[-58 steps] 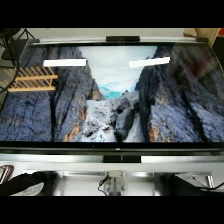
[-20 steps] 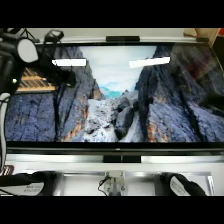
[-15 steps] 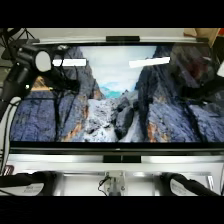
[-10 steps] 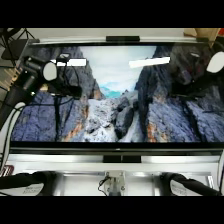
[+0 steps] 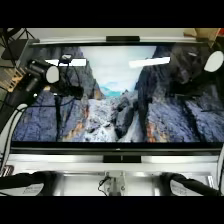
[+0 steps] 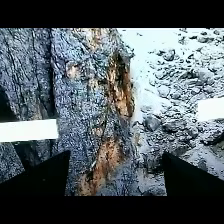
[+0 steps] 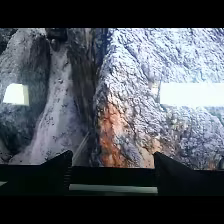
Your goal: Fold the shirts.
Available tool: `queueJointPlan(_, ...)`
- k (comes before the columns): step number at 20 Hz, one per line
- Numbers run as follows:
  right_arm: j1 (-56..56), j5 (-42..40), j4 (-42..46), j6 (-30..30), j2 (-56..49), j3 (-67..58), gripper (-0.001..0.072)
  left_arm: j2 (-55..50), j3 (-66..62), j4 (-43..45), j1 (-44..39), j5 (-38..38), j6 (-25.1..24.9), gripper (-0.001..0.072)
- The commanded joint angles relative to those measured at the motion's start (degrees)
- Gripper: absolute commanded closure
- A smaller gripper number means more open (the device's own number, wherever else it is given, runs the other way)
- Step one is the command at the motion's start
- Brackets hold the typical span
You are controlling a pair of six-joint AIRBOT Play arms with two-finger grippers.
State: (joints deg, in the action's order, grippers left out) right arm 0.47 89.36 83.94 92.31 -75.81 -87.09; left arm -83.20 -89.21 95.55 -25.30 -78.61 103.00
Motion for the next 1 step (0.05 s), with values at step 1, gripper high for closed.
queueJointPlan(1, 0.1, 0.0, -0.1, 0.0, 0.0, 0.0, 0.0081, 0.0, 0.0, 0.0, 0.0, 0.7, -2.0, 0.0030)
